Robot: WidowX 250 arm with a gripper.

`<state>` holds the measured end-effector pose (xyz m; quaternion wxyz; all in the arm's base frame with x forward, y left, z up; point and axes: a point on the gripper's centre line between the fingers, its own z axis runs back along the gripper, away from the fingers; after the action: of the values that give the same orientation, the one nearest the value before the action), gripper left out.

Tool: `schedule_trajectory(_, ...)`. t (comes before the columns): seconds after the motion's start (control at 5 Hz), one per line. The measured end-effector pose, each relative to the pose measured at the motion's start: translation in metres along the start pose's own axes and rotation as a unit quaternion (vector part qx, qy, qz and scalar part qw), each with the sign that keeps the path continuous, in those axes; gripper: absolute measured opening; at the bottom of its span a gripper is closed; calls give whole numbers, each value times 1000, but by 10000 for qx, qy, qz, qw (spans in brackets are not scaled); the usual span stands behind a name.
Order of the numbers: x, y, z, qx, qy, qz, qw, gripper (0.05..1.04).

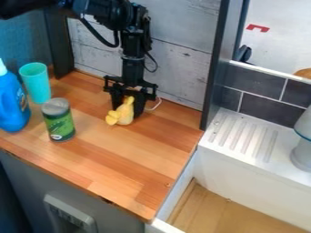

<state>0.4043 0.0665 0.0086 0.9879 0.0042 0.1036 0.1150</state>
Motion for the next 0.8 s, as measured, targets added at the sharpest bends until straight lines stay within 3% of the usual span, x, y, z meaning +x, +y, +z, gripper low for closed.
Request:
schedule_trajectory(0.2,-13,14,-2,102,71,146,9998,692)
schedule_trajectory(0.4,-26,27,9,108,-71,252,9996,973)
schedule_trajectory(0.6,-35,27,49,30,-763,163,9969,1006)
schedule_trajectory(0.8,-54,19,52,91,-972,90,9952,1001)
